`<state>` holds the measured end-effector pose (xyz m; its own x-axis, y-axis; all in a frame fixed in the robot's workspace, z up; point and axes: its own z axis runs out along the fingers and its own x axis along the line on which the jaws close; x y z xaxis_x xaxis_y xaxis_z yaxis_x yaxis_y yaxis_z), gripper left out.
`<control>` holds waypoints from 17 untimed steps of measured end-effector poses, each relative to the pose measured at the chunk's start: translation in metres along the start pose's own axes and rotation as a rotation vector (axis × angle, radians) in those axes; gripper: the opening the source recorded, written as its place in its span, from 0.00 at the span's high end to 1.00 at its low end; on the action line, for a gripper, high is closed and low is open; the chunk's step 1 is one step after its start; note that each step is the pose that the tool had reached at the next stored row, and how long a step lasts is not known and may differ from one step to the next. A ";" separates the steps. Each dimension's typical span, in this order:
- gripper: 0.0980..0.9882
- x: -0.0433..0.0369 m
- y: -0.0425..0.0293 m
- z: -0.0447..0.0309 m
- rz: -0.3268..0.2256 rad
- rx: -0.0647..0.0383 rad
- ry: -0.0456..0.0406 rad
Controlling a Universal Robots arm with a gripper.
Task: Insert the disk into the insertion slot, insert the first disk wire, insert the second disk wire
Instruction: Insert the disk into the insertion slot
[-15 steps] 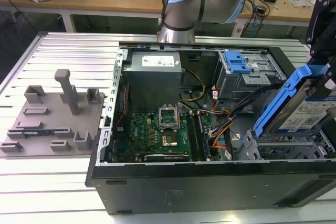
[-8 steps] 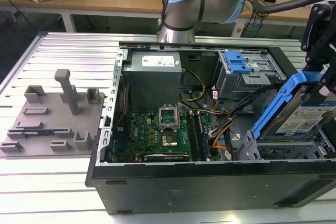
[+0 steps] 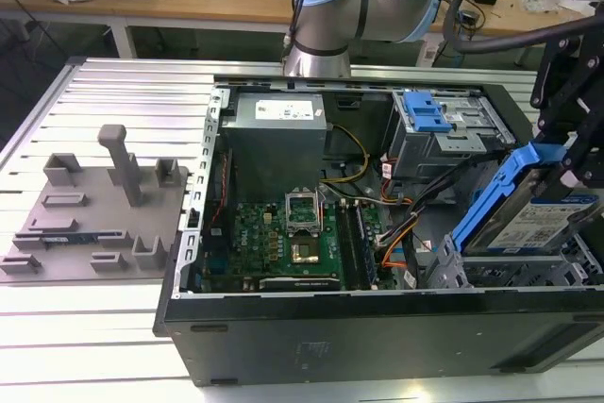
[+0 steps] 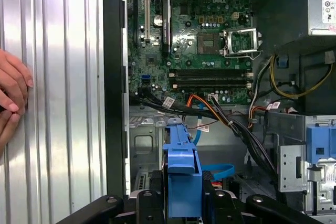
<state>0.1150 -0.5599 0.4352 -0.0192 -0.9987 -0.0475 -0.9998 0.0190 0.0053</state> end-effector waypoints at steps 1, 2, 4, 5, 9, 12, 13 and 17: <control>0.70 0.0001 0.0000 0.0014 0.000 0.000 0.0000; 0.70 0.0002 0.0000 0.0033 0.000 -0.001 -0.0001; 0.70 0.0004 -0.0001 0.0090 0.000 -0.002 -0.0001; 0.70 0.0006 -0.0001 0.0121 0.000 -0.003 -0.0001; 0.70 0.0013 -0.0002 0.0270 0.000 -0.005 -0.0001; 0.63 0.0013 -0.0002 0.0281 0.000 -0.006 0.0003; 0.55 0.0014 -0.0002 0.0282 0.000 -0.006 0.0002; 0.55 0.0013 -0.0002 0.0283 0.000 -0.006 0.0001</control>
<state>0.1150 -0.5599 0.4068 -0.0194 -0.9987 -0.0474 -0.9998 0.0189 0.0112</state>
